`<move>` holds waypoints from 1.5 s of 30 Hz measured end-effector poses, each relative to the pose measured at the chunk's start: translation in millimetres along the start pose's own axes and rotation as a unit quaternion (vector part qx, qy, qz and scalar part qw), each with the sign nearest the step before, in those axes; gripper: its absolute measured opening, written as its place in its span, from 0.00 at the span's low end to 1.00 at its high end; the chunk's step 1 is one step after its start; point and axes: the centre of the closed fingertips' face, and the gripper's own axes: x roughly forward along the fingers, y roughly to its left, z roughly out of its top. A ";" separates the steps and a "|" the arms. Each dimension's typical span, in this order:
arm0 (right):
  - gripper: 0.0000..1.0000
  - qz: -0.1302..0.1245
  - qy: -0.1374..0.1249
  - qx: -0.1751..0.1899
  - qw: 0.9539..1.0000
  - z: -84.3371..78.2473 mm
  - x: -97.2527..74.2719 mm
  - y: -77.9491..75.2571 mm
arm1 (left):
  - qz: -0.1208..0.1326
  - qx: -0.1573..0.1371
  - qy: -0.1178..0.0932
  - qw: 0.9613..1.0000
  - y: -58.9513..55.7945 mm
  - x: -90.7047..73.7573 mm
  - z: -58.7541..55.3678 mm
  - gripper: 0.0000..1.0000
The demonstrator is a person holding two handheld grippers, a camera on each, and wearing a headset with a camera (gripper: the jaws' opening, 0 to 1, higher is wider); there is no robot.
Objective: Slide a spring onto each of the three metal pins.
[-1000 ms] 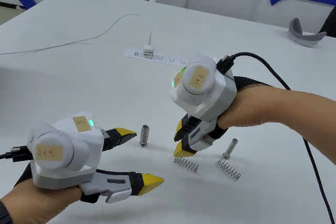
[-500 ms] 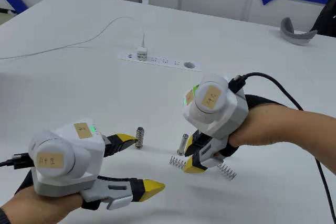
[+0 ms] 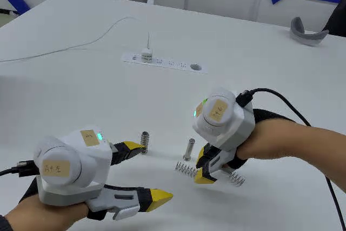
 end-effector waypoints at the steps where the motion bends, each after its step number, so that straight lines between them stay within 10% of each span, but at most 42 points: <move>1: 0.18 0.001 0.002 0.000 1.000 -0.6 1.3 0.1 | 0.000 0.000 0.000 1.000 -0.1 0.2 -0.1 0.63; 28: 0.12 0.009 0.014 -0.010 1.000 -4.7 9.9 -5.2 | -0.001 -0.002 0.009 1.000 -1.3 4.2 -3.7 0.61; 45: 0.11 0.028 -0.007 -0.069 0.997 17.2 -23.2 17.4 | -0.021 0.017 0.011 1.000 -10.0 12.1 1.4 0.53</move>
